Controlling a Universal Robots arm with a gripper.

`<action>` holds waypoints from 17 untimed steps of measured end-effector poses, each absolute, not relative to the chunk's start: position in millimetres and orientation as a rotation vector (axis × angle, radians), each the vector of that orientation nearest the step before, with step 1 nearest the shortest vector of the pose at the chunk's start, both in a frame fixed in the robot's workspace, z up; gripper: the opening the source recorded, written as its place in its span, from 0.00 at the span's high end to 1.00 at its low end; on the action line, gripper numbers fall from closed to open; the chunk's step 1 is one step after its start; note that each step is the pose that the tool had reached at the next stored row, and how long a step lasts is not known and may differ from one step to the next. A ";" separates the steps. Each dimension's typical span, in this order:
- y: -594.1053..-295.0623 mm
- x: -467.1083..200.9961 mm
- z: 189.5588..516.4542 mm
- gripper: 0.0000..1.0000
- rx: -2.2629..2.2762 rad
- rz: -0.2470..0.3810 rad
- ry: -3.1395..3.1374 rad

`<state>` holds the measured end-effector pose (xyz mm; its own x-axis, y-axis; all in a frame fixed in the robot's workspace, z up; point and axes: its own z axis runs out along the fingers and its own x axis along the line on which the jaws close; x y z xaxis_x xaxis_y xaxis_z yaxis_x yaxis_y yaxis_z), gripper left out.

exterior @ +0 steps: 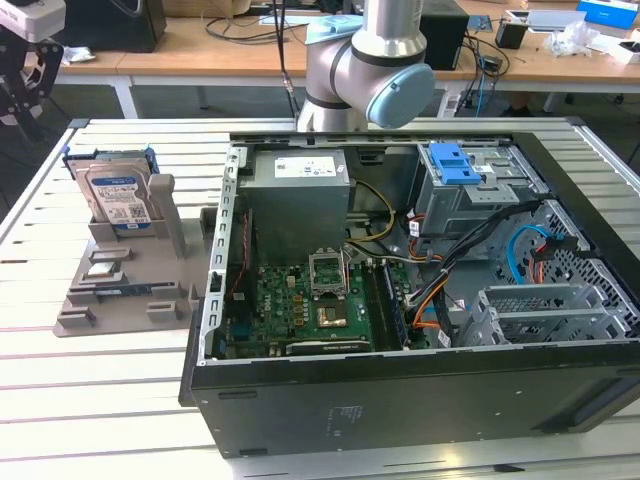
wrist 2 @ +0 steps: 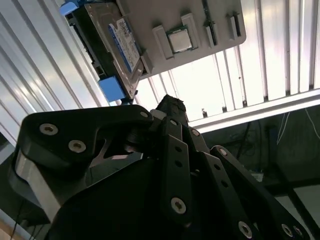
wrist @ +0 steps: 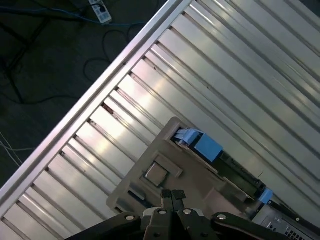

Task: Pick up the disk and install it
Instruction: 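Pick up the disk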

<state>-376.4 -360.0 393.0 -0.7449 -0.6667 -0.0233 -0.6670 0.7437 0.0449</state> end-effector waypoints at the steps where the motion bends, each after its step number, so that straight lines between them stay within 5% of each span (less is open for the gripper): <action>1: -360.0 -376.4 393.0 0.90 -1.150 0.079 2.917; 17: -360.0 -376.4 393.0 0.90 -1.481 0.079 2.770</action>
